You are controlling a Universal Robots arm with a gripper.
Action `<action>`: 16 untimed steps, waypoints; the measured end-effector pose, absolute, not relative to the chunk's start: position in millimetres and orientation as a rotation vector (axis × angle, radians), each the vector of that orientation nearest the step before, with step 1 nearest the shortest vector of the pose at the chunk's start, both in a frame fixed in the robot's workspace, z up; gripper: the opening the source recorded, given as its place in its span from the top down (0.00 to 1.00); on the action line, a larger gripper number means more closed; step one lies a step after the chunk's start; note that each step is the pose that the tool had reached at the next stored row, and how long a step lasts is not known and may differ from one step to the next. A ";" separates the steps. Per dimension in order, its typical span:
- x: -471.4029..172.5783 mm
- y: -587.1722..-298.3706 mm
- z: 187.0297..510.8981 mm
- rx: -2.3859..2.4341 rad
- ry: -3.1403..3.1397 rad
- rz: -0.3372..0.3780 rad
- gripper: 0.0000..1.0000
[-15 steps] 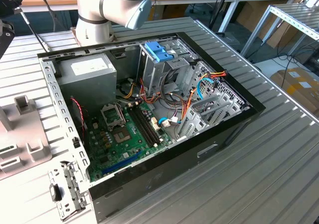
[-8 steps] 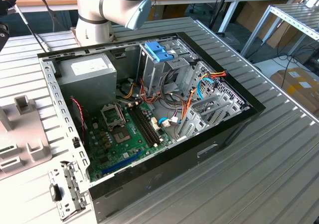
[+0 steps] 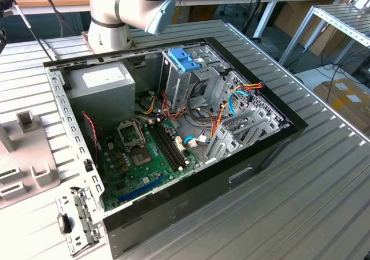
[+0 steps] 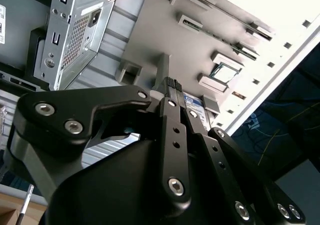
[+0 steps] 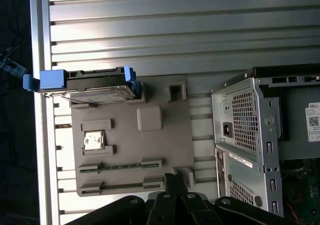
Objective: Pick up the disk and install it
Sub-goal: 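Reach for the disk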
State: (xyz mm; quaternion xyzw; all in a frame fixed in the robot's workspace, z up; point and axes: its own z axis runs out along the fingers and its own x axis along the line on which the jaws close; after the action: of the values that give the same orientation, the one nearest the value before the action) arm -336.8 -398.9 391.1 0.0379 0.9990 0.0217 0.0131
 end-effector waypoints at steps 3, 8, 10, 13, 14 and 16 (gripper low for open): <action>-338.2 -398.9 391.0 0.118 3.112 0.068 0.89; -340.4 -398.9 391.0 0.118 3.113 0.068 0.89; -341.2 -398.9 391.0 0.118 3.113 0.068 0.89; -342.7 -398.9 390.9 0.118 3.112 0.068 0.89; -343.2 -398.9 390.9 0.118 3.113 0.068 0.89; -344.1 -398.9 390.8 0.118 3.112 0.068 0.89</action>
State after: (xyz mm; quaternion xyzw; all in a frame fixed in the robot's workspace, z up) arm -344.1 -398.9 390.8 0.0379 0.9990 0.0217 0.0131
